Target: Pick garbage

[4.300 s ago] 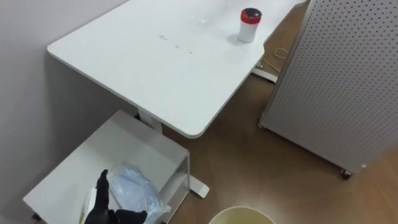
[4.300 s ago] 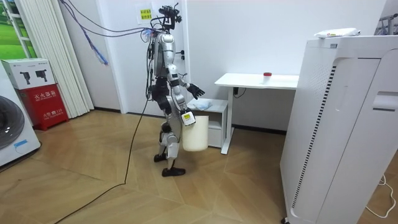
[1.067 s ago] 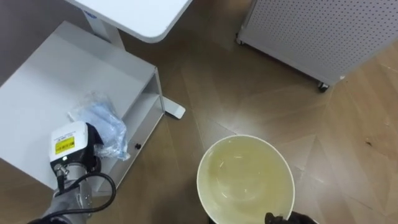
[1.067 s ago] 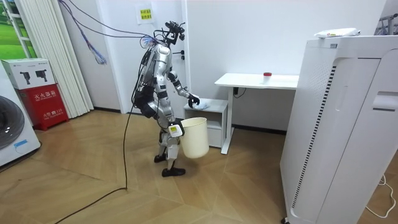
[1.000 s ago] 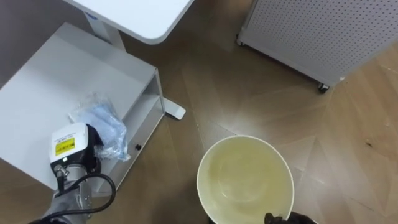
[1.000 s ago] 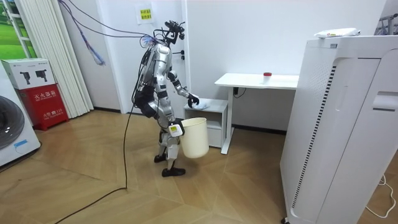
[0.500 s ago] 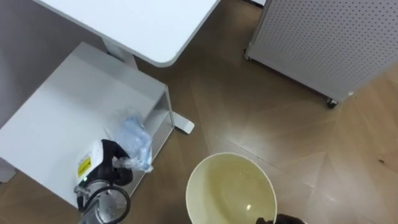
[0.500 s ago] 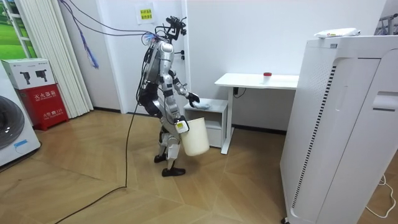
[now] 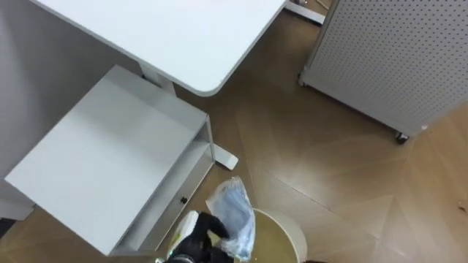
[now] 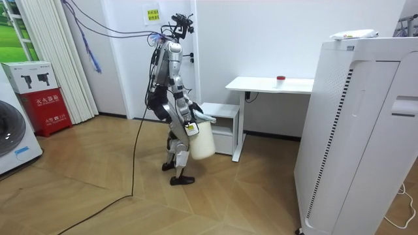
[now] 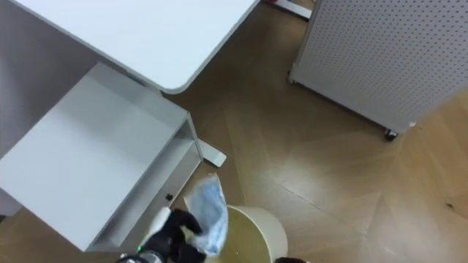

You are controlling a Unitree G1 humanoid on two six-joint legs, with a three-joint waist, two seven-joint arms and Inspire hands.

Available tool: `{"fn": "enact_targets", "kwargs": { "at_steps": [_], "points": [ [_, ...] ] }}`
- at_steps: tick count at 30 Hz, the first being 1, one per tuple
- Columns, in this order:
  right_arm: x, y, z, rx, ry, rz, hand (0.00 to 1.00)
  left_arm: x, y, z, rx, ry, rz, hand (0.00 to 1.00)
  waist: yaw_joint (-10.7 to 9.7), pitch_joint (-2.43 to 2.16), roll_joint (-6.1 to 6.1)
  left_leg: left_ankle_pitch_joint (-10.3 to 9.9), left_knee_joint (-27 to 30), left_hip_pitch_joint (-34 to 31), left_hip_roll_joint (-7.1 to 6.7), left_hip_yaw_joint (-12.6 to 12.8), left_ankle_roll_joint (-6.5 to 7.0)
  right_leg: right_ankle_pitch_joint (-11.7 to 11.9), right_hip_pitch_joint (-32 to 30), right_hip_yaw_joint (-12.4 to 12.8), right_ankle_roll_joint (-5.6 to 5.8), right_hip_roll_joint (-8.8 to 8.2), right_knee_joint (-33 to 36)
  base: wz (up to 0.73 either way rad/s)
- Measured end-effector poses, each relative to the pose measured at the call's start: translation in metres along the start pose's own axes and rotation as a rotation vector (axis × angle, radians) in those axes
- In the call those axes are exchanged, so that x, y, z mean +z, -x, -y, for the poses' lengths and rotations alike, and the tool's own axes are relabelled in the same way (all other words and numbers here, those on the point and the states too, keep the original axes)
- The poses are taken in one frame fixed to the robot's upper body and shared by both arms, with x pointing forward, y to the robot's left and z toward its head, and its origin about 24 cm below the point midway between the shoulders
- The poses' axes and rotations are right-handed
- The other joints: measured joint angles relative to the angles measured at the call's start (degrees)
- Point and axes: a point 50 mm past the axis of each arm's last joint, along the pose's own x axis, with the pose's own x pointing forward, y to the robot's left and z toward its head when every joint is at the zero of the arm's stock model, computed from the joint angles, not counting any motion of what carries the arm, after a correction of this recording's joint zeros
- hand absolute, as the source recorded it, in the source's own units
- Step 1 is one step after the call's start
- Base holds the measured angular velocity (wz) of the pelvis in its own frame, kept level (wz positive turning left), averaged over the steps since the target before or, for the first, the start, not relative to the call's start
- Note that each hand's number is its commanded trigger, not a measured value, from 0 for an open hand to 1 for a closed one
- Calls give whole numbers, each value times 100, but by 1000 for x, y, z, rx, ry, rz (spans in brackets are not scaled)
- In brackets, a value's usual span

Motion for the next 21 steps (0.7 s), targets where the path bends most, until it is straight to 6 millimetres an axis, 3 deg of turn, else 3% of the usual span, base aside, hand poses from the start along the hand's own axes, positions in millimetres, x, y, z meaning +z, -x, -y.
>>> {"fn": "enact_targets", "kwargs": {
  "at_steps": [2,3,14,15,16,17,21],
  "points": [
    [-5,1,1,-7,-24,-9,100,-11,7,12,-57,3,-31,100,49,-58,-25,40,-151,159,-14,25,-2,27,132,10,16,37,-104,-4],
    [-9,2,1,-11,-43,-17,100,-17,11,19,-90,5,-50,100,61,-65,-41,75,-255,259,-20,52,3,61,206,25,23,44,-188,-5],
    [-9,2,0,4,-52,-16,100,-42,24,34,-309,57,-163,100,220,-61,-42,221,-674,415,-9,188,1,262,273,136,34,134,-532,-8],
    [-10,2,0,4,-56,-18,100,-46,26,36,-321,62,-174,40,231,-61,-42,227,-709,420,-7,194,-1,267,271,135,32,141,-581,0],
    [-11,2,0,3,-59,-19,100,-46,27,37,-326,63,-175,5,235,-61,-41,229,-727,423,-8,200,-4,267,267,139,32,144,-580,-5],
    [-11,3,0,4,-63,-19,100,-47,28,38,-338,65,-178,0,241,-60,-40,233,-763,428,-10,205,-7,267,258,144,32,147,-586,-3],
    [-10,3,1,3,-66,-17,100,-54,32,40,-351,58,-206,0,291,-60,-39,243,-821,438,-21,224,-12,266,200,146,33,139,-579,-2]
  ]
}}
